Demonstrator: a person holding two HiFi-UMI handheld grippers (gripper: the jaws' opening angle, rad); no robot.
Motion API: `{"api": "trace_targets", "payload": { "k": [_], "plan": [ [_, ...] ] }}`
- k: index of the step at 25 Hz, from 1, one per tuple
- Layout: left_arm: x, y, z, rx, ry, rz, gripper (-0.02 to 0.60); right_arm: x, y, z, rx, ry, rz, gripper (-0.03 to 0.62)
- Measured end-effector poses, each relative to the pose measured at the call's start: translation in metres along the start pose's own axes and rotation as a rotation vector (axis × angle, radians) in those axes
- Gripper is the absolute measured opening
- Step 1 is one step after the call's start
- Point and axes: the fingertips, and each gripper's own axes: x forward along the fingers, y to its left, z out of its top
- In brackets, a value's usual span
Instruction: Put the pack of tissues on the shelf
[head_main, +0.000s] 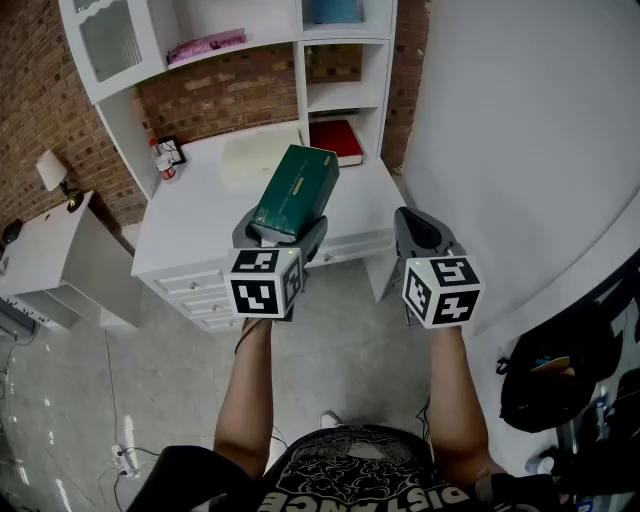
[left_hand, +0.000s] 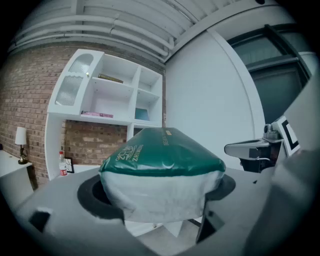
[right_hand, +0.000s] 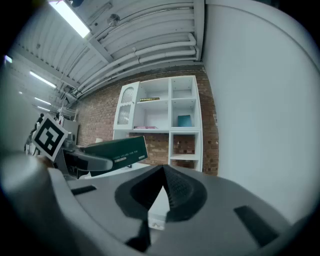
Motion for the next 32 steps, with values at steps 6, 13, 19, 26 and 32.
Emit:
{"api": "trace_targets", "payload": {
  "k": [6,13,19,26,32],
  "plan": [
    [0.002,0.001,-0.002,0.005,0.005,-0.010,0.466,0.002,0.006,-0.003,0.004,0.005,0.002,0.003],
    [0.013,0.003,-0.004,0.025,0.020,-0.025,0.466,0.014,0.006,-0.003,0.007,0.002,0.004,0.003],
    [0.031,0.008,-0.002,0.030,0.017,-0.027,0.466,0.031,-0.002,-0.004,0.010,0.000,0.010,0.003],
    [0.070,0.016,-0.002,0.037,0.020,-0.005,0.466,0.065,-0.026,-0.005,0.015,-0.013,0.029,0.003],
    [0.117,0.021,0.001,0.052,0.043,0.021,0.466,0.106,-0.058,-0.006,0.024,-0.018,0.060,0.003]
  ]
}}
